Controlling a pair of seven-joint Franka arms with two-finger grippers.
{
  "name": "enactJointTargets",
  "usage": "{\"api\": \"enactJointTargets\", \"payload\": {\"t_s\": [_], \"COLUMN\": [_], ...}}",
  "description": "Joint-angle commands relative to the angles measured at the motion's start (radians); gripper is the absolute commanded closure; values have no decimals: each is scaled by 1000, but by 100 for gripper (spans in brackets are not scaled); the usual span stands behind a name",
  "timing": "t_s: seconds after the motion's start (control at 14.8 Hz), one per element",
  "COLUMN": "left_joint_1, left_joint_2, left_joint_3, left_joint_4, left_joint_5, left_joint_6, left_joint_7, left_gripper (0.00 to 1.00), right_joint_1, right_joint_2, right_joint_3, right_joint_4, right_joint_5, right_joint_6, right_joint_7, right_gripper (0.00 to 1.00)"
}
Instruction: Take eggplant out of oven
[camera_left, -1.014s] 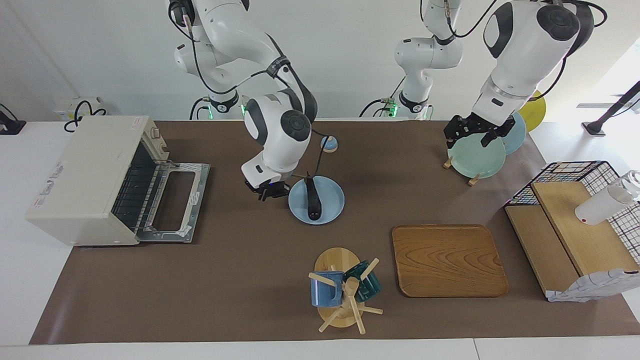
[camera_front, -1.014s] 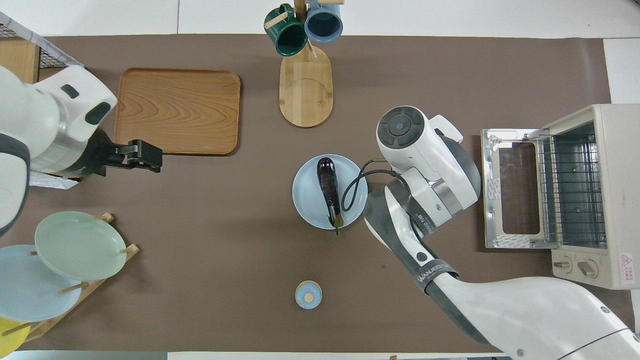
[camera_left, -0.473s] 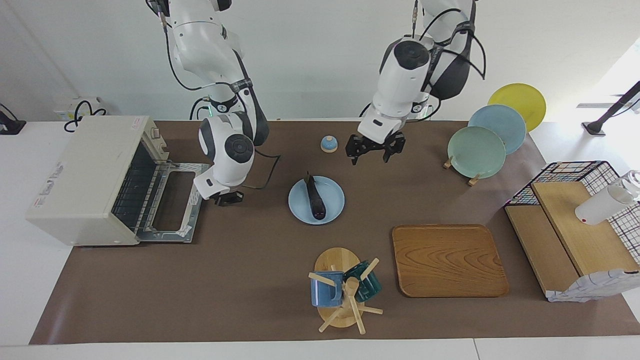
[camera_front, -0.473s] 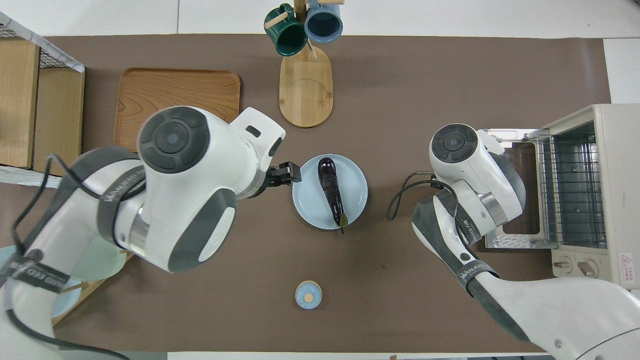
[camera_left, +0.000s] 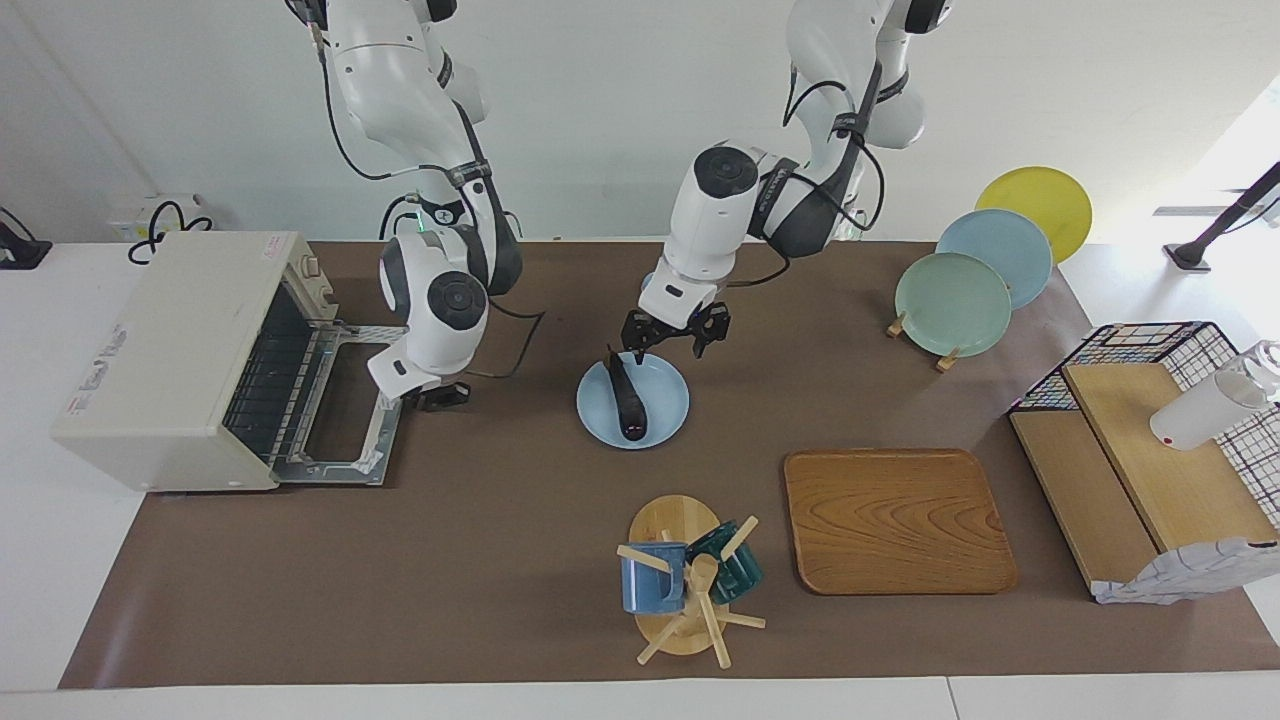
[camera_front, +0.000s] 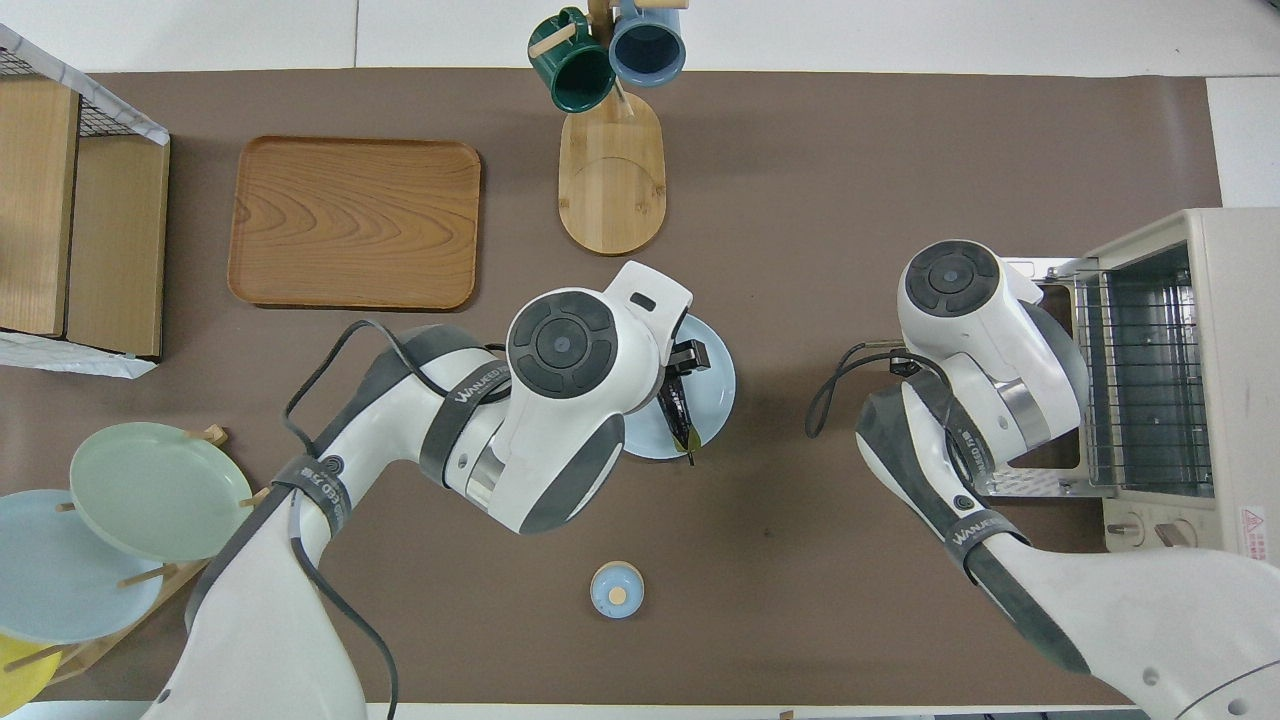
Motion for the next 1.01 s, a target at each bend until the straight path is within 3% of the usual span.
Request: {"api": "enactJointTargets", "payload": {"t_s": [0.0, 0.41, 0.61, 0.81, 0.95], "left_joint_1": [-34, -53, -56, -61, -61], "left_joint_2": [67, 118, 118, 116, 116], "left_joint_3": [19, 20, 22, 22, 22], "left_joint_4": [10, 0, -12, -23, -22], "left_joint_5": [-18, -11, -5, 18, 22], "left_joint_6": [100, 164, 169, 174, 172], "left_joint_7": [-46, -52, -50, -49, -47], "left_gripper": [0, 0, 5, 18, 35], "right_joint_1": [-24, -54, -68, -97, -123], "right_joint_2": [-28, -54, -73, -125, -163], "right_joint_3": [13, 11, 11, 14, 14], "right_joint_4": [-39, -25, -1, 36, 39], "right_joint_5": [-26, -28, -28, -25, -20], "right_joint_6": [29, 9, -33, -101, -126], "right_joint_7": [-27, -163, -217, -288, -352], "right_gripper": [87, 87, 87, 87, 87]}}
